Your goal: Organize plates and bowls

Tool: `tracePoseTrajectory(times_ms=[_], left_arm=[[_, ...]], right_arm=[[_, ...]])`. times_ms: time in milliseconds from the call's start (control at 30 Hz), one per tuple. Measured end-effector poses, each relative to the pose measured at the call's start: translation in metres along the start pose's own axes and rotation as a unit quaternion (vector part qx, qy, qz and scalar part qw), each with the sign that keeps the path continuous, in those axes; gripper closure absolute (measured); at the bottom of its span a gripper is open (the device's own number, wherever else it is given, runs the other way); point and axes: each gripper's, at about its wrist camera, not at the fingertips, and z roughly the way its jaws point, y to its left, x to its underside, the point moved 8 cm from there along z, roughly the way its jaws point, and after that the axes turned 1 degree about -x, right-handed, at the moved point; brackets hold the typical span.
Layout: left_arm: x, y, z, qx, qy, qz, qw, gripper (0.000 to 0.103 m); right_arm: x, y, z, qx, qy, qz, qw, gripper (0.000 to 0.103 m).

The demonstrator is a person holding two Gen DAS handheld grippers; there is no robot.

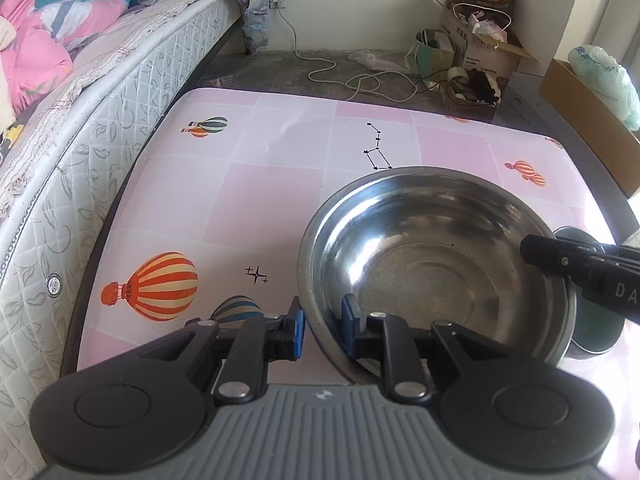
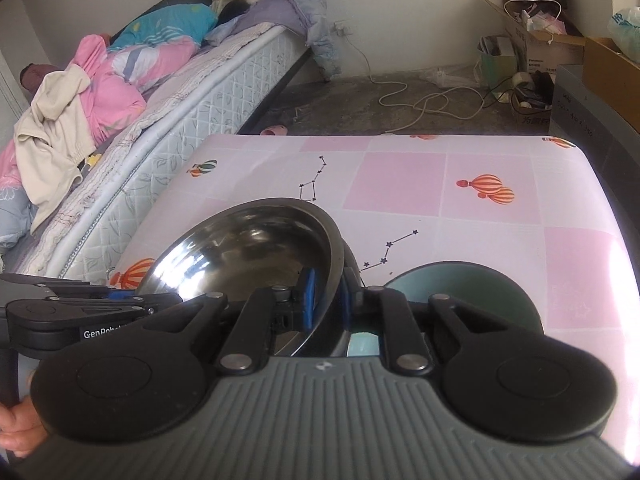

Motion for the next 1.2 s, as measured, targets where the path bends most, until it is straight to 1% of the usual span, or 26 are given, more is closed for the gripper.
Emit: tracePoseTrajectory(times_ms=[233,300,333,400,500,567,600,667,733,767,833,900,1200], left_arm=[[0.004,0.002,0.002,-0.015,0.007,0.006,0.9998,0.082],[0.005,0.002,0.000,-0.013,0.005,0.003,0.9999,0.082],[0.005,0.002,-0.001,-0.011,0.003,0.000,0.9999,0.081],[0.006,0.002,-0.005,-0.008,0.001,-0.001,1.0000,0.076],[0.008,0.001,-0.013,-0.003,-0.004,-0.004,1.0000,0.076],[0.009,0.001,-0.020,0.002,-0.010,-0.008,0.9999,0.073],[0.010,0.001,-0.023,0.004,-0.013,-0.009,0.9999,0.070],[0.011,0.000,-0.033,0.007,-0.019,-0.009,0.9998,0.065],[0.012,-0.003,-0.042,0.010,-0.029,-0.006,0.9995,0.051],[0.012,-0.004,-0.046,0.011,-0.035,-0.003,0.9993,0.049],[0.013,-0.009,-0.055,0.016,-0.042,0.003,0.9990,0.047],[0.015,-0.015,-0.063,0.028,-0.046,0.009,0.9985,0.044],[0.025,-0.044,-0.088,0.066,-0.056,0.026,0.9959,0.036]], right_arm=[[0.006,0.003,0.013,0.010,0.004,-0.025,1.000,0.088],[0.007,0.004,0.014,0.013,0.004,-0.028,1.000,0.081],[0.007,0.003,0.015,0.014,0.004,-0.029,0.999,0.080],[0.007,0.005,0.015,0.013,0.004,-0.030,0.999,0.078],[0.007,0.008,0.013,0.018,0.000,-0.040,0.999,0.074],[0.006,0.010,0.010,0.020,-0.004,-0.042,0.999,0.072],[0.005,0.010,0.008,0.019,-0.006,-0.041,0.999,0.072],[0.004,0.011,0.001,0.014,-0.012,-0.038,0.999,0.072],[0.002,0.012,-0.010,0.008,-0.020,-0.035,0.999,0.071],[0.001,0.012,-0.015,0.005,-0.024,-0.034,0.999,0.070],[0.000,0.013,-0.028,0.000,-0.031,-0.033,0.999,0.069],[0.000,0.012,-0.041,-0.005,-0.037,-0.031,0.999,0.065],[0.012,-0.004,-0.097,0.000,-0.053,-0.023,0.998,0.056]])
